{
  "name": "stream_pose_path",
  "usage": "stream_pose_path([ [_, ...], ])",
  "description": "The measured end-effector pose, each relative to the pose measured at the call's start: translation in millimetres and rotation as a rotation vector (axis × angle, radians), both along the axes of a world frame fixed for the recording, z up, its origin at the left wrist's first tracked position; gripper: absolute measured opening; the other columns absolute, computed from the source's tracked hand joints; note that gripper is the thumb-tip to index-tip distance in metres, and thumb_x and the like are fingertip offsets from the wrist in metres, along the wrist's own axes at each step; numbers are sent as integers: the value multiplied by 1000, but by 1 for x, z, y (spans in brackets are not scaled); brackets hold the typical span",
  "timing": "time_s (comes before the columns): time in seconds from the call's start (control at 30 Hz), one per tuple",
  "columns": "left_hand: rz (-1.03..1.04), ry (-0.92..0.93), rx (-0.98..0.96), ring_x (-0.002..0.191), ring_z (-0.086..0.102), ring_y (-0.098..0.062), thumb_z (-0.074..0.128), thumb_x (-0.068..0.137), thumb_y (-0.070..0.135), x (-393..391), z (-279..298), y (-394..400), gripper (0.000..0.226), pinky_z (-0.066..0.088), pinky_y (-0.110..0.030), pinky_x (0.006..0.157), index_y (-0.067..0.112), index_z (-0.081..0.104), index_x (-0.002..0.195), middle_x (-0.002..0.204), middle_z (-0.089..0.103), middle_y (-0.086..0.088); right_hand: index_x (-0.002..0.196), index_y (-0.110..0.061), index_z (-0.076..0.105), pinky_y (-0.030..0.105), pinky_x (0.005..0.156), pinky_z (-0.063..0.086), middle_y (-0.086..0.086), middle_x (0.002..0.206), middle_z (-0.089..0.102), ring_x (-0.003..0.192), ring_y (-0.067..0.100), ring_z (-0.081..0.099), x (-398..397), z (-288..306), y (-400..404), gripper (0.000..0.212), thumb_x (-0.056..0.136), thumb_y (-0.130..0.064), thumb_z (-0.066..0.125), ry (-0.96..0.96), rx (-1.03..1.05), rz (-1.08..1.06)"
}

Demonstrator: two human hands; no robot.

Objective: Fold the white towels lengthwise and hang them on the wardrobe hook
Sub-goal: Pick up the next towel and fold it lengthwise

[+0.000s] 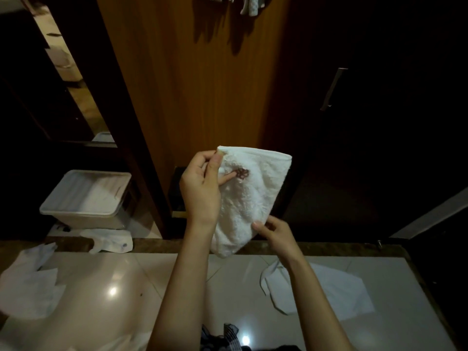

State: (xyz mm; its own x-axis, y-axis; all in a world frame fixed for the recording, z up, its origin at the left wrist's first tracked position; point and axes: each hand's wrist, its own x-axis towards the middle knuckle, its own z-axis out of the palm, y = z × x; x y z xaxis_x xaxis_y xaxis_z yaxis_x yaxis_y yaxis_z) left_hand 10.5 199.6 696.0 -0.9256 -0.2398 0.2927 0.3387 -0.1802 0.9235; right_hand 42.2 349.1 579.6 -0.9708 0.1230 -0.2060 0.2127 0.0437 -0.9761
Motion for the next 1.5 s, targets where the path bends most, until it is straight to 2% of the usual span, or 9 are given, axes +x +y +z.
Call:
stream_pose_path([
  [0.13,74,-76,54,82,66,-15,51,96,13,-4,-7,-6,21,54,-16,66,19,60,77,77,58,4,117,-4,56,35,90,50,11,113,62,105,25,59,-7,-13,-4,26,98,-21,48,-29,142,-15],
  [0.27,125,-121,122,94,64,-29,49,97,14,-12,-14,-16,21,55,-17,65,17,59,79,87,60,-5,89,-23,55,11,64,42,-14,80,60,73,-6,55,-2,-21,-9,9,97,-22,50,134,198,-205],
  [0.43,156,-151,124,92,66,-25,50,97,16,-13,-21,-20,19,55,-17,65,18,60,81,87,63,-3,60,-31,50,10,46,30,-16,51,47,47,-1,38,8,-34,-7,35,91,-19,60,208,209,-263],
  [0.67,206,-177,117,81,60,-20,50,96,18,-19,-26,-26,20,55,-18,63,19,60,78,77,53,-2,73,-30,67,9,54,45,-18,67,68,64,-7,62,6,-42,6,20,68,-20,83,39,248,63],
  [0.87,131,-193,170,88,68,-31,47,98,20,-23,-31,-25,20,55,-18,60,19,59,82,92,60,-6,104,-20,65,31,77,52,-5,96,68,91,14,64,2,-57,14,30,76,-11,73,-36,376,144],
  [0.97,69,-170,201,85,70,-17,43,99,23,-24,-29,-22,20,57,-24,59,19,57,86,103,57,-8,120,-21,50,19,77,47,-9,106,58,96,4,56,2,-66,10,36,87,-12,62,-21,347,84],
  [1.17,-80,-91,194,74,71,-10,34,102,18,-25,-29,-19,20,57,-22,62,15,52,93,82,67,16,104,-18,44,19,48,46,3,87,57,65,10,56,-5,-76,3,19,91,-7,53,-62,295,-172],
  [1.4,-169,-119,119,77,69,-10,34,101,20,-26,-30,-10,21,57,-23,63,17,53,92,94,57,-5,92,-8,54,29,61,43,1,74,57,72,23,56,-11,-77,8,17,89,-22,62,-242,436,-137],
  [1.5,-229,-127,57,72,67,-10,35,101,20,-27,-29,-7,21,56,-23,59,16,52,90,93,50,-14,108,-11,54,29,65,45,6,102,62,84,24,60,-16,-62,15,32,81,-21,67,-418,599,98],
])
